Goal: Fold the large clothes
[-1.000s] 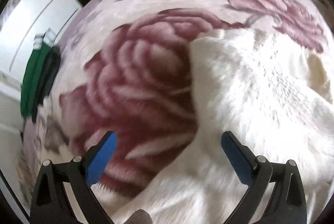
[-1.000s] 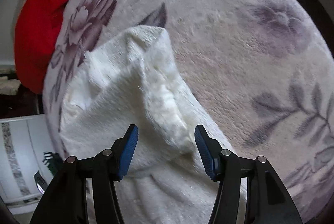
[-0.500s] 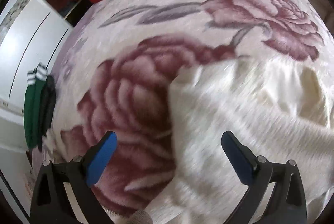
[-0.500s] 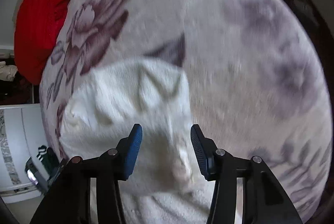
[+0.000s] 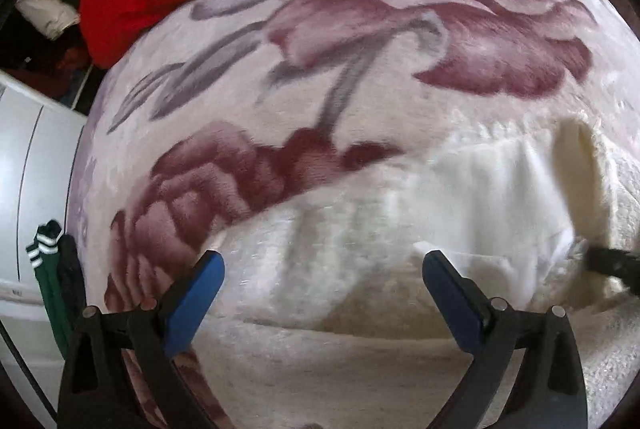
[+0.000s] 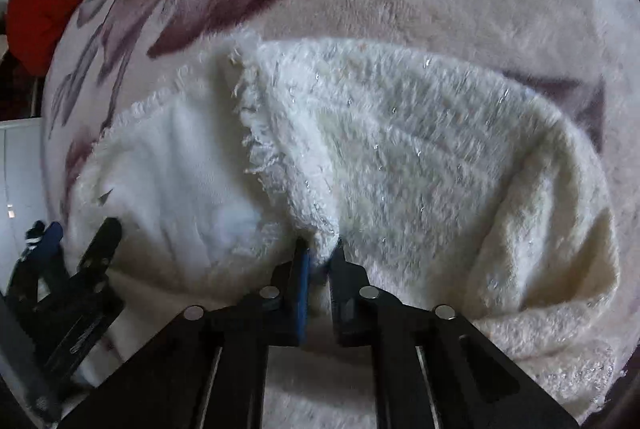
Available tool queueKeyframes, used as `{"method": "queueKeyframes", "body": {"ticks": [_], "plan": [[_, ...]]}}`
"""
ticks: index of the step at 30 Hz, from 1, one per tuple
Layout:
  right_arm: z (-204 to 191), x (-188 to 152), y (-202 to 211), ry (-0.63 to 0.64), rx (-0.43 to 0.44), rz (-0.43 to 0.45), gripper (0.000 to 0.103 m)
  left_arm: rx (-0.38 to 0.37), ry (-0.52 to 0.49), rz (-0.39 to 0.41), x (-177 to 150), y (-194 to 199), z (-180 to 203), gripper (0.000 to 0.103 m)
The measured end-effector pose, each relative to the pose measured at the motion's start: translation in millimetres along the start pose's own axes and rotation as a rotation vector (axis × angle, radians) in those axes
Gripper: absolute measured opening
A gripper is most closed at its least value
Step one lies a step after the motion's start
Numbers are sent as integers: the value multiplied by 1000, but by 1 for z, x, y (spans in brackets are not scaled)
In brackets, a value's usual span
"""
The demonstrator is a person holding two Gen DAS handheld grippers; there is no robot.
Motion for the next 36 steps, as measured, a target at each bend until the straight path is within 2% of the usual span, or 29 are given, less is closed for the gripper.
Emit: {"method": "queueKeyframes", "body": {"ticks": [5,6,7,8,9,10,11,13,14,15,18,20,24,26,28,29,30,31,36], "plan": [[-11,7,41,-22,41,210,5,12,99,28,2,0,-24,101],[-14,11,45,-22,64,221,5,11,112,26,3,-1,-26,102],[-15,15,41,-27,77,190,5,9,121,23,3,-1,-28,102],[-12,17,25,-47,94,88,5,10,135,23,2,2,-32,102],[-11,18,17,-65,99,22,7,22,146,29,1,6,-37,102],[-8,15,17,-71,113,2,9,50,155,43,0,12,-42,102],[-8,11,24,-59,141,2,14,93,166,63,-3,19,-50,102],[-9,-3,45,-17,203,33,30,231,183,113,-11,33,-67,102],[-15,-12,55,7,240,54,47,305,187,132,-17,38,-76,102],[-20,-18,60,27,276,60,51,335,192,136,-23,39,-81,102],[-55,-33,51,113,377,2,51,384,193,105,-41,26,-93,102],[-80,-30,32,146,386,-33,51,381,197,62,-52,14,-98,102],[-125,-22,-17,113,491,-128,51,401,224,13,-74,-3,-113,102],[-145,-17,-32,116,513,-135,51,396,239,-1,-80,-8,-119,102],[-156,-12,-44,119,500,-122,51,390,248,-11,-84,-12,-124,102],[-158,-12,-45,120,503,-102,48,386,251,-14,-85,-13,-125,102],[-161,-12,-43,136,475,-75,17,379,256,-18,-88,-14,-127,102],[-171,-11,-44,154,458,-56,5,375,260,-22,-89,-15,-128,102],[-194,-7,-33,216,334,74,4,358,279,-23,-97,-12,-139,102]]}}
Point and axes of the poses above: each gripper's, at about its wrist camera, not at the fingertips, and y roughly against the way its jaws point, z to its right, x to its top, the point moved 4 cm from there along -y, roughly the way its jaws point, and after that the axes turned 1 degree about -y, right-handed, at the moved point
